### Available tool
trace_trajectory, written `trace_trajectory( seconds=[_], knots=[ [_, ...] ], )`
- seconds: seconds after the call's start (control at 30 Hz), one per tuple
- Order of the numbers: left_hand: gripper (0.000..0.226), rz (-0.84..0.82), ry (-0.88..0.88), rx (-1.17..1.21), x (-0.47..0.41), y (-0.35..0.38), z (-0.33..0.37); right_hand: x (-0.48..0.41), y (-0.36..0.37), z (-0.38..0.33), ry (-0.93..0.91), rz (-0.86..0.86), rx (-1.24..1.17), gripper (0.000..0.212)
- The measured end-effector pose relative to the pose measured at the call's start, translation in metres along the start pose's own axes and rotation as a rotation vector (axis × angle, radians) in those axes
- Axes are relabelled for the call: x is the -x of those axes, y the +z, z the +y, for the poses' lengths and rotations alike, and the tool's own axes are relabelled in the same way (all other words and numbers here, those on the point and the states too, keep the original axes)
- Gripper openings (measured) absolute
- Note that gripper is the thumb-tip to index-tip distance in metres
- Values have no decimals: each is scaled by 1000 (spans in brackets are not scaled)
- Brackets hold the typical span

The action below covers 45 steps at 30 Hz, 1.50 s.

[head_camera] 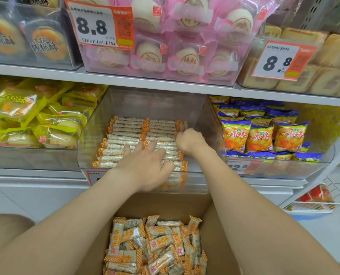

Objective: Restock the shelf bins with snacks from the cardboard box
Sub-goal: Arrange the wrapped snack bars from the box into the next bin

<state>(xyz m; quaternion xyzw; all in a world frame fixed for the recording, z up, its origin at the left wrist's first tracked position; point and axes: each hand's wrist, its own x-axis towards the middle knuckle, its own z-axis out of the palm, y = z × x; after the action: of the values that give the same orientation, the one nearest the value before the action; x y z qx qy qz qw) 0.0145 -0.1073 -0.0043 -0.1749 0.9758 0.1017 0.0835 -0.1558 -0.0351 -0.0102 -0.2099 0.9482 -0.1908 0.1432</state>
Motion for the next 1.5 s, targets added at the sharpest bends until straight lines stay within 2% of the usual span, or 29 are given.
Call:
trace_trajectory(
  seconds=[0.07,0.17,0.37,0.5,0.57,0.63,0.7,0.77,0.87,0.97,1.03,1.13,1.23,1.27,1.3,1.33,1.37,1.4,1.5],
  knots=[
    [70,12,5,-13,0,-1,1,1,4,-1,-2,19,24,57],
    [76,25,15,-26,0,0,0,3,9,-2,-11,51,78,55],
    [64,57,2,-73,4,-2,3,22,9,-2,-86,190,172,52],
    [60,196,-4,-114,17,-10,8,77,7,2,-401,452,145,32],
    [45,314,29,-130,27,-13,11,115,5,15,-557,534,34,30],
    [27,460,96,-54,42,-13,13,153,6,32,-640,536,-62,24],
    [11,568,146,73,62,-14,16,181,12,55,-650,440,-77,19],
    [6,496,146,207,82,-6,21,198,24,78,-547,227,-26,22],
    [5,145,173,169,99,30,31,200,53,112,-351,-126,150,27],
    [14,-301,244,-23,94,82,41,192,83,134,-221,-367,215,24],
    [21,-474,250,-48,82,121,42,187,102,144,-139,-500,270,17],
    [28,-584,210,-25,66,178,40,185,135,158,-55,-577,326,32],
    [38,-733,163,8,60,228,37,191,180,176,-2,-759,465,34],
    [42,-766,146,17,59,244,35,196,192,177,22,-836,545,28],
    [48,-797,122,26,59,256,35,200,205,180,22,-928,624,12],
    [55,-819,95,34,59,267,35,202,219,186,8,-990,670,26],
    [62,-826,77,43,59,275,36,205,230,192,-20,-1044,731,51],
    [69,-827,65,56,60,281,36,207,234,193,-26,-1089,755,63],
    [80,-832,72,73,61,292,38,211,236,195,12,-1135,785,64]
  ],
)
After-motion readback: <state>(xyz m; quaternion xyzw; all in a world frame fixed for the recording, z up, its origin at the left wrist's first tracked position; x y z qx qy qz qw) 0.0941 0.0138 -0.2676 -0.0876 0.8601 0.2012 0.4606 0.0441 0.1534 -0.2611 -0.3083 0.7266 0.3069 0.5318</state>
